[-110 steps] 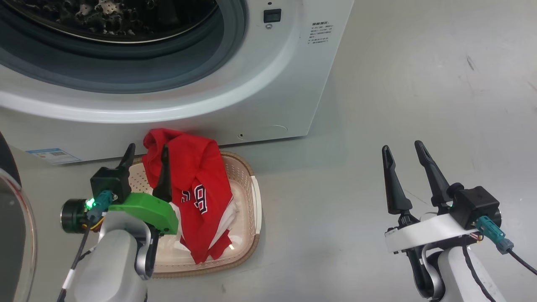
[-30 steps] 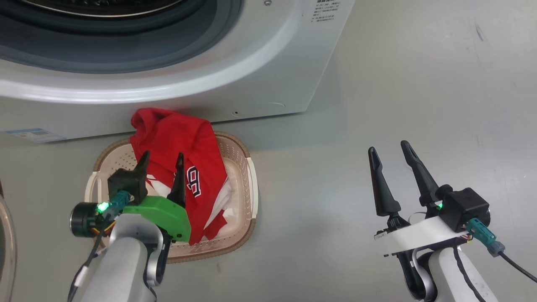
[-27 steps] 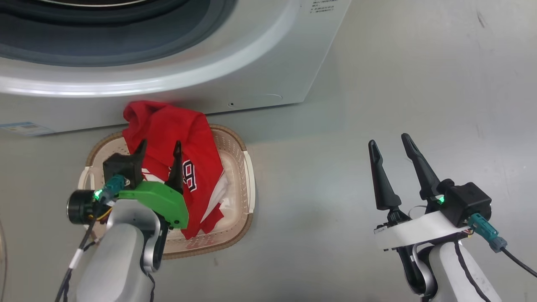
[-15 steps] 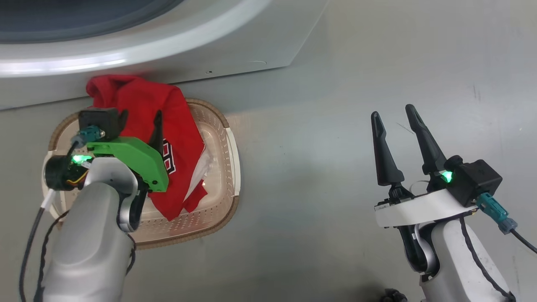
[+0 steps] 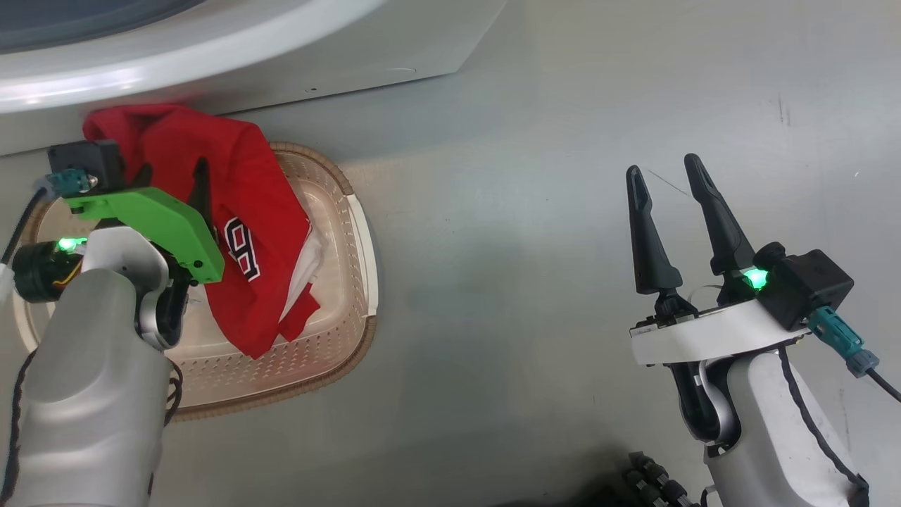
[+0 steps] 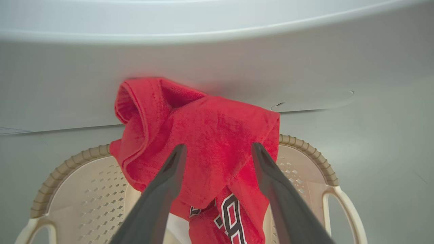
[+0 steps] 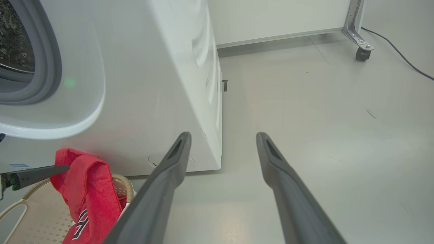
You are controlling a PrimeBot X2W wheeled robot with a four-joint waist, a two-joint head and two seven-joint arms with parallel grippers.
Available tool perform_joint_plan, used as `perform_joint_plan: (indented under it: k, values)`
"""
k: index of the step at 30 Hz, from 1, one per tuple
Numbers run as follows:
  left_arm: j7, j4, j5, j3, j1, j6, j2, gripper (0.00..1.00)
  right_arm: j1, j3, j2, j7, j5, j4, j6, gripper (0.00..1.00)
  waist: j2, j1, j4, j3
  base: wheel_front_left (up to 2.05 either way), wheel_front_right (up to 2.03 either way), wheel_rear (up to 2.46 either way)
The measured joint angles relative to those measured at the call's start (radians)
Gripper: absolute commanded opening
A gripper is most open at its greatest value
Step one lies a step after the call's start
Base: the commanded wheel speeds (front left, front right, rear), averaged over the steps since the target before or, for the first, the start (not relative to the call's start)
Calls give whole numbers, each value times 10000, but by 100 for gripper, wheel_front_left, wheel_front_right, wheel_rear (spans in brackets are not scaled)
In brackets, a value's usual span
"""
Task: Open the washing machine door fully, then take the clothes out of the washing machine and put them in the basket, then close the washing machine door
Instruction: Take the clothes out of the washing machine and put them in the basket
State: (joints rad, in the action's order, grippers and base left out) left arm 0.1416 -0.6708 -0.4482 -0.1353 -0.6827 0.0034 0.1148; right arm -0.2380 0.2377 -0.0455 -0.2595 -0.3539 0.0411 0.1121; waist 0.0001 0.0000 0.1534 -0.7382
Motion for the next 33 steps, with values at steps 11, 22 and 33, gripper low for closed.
perform_joint_plan:
  k: [11,22,33]
  values:
    - [-13,-871,-94,123,-757,-190,186,95,-151,13,2,2,-157,36,10,100,0,0,225,-325,0,0,0]
    - [-326,-1509,-46,90,-1116,-190,247,0,-210,-52,2,0,-159,48,10,100,0,0,289,-398,0,0,0]
    - [-1584,-1653,109,48,-1152,-217,199,0,-233,-150,2,0,-159,69,12,100,0,0,145,-365,0,0,0]
